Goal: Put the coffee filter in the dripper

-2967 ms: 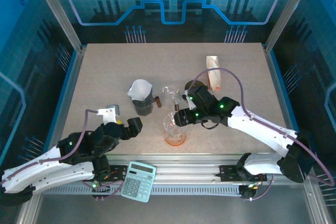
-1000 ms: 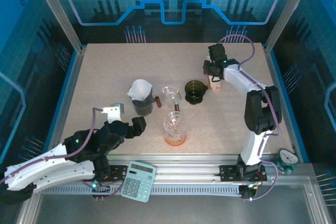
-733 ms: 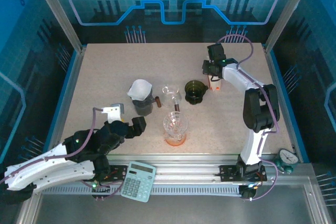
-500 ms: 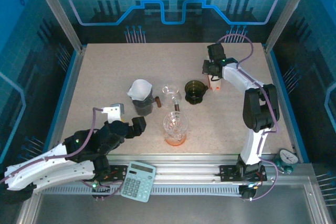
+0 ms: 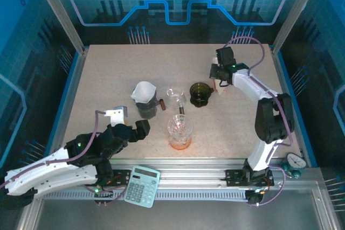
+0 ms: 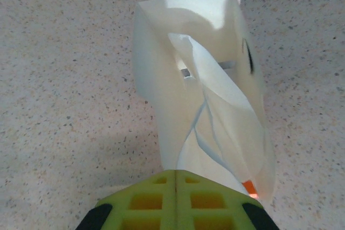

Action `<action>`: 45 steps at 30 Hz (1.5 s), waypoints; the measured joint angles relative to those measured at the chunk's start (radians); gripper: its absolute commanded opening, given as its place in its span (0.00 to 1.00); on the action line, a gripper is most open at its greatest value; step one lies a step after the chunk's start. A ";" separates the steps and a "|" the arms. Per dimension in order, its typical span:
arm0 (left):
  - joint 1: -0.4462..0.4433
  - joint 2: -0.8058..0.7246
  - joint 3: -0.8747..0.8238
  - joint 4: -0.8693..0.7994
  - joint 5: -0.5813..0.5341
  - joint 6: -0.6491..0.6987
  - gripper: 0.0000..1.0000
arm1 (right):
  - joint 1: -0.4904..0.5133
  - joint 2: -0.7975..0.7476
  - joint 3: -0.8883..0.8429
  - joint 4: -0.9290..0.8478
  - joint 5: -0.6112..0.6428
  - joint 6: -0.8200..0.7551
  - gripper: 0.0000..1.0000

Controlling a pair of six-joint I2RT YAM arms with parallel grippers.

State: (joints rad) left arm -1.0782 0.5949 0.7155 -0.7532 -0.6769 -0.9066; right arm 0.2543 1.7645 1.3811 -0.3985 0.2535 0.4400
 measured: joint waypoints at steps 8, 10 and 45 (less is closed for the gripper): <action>0.000 0.000 0.000 0.000 0.000 0.001 0.99 | 0.007 -0.273 -0.146 0.003 -0.030 0.000 0.00; 0.000 0.000 0.000 0.000 0.000 0.006 0.99 | 0.018 -0.358 -0.183 -0.002 -0.042 0.000 0.00; 0.000 -0.028 0.000 0.003 0.005 0.042 0.99 | 0.689 -0.537 0.060 -0.640 -0.259 -0.074 0.00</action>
State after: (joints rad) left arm -1.0779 0.5667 0.7155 -0.7506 -0.6724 -0.8642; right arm 0.9432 1.2278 1.4406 -1.0382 -0.0059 0.3656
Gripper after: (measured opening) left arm 0.990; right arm 0.058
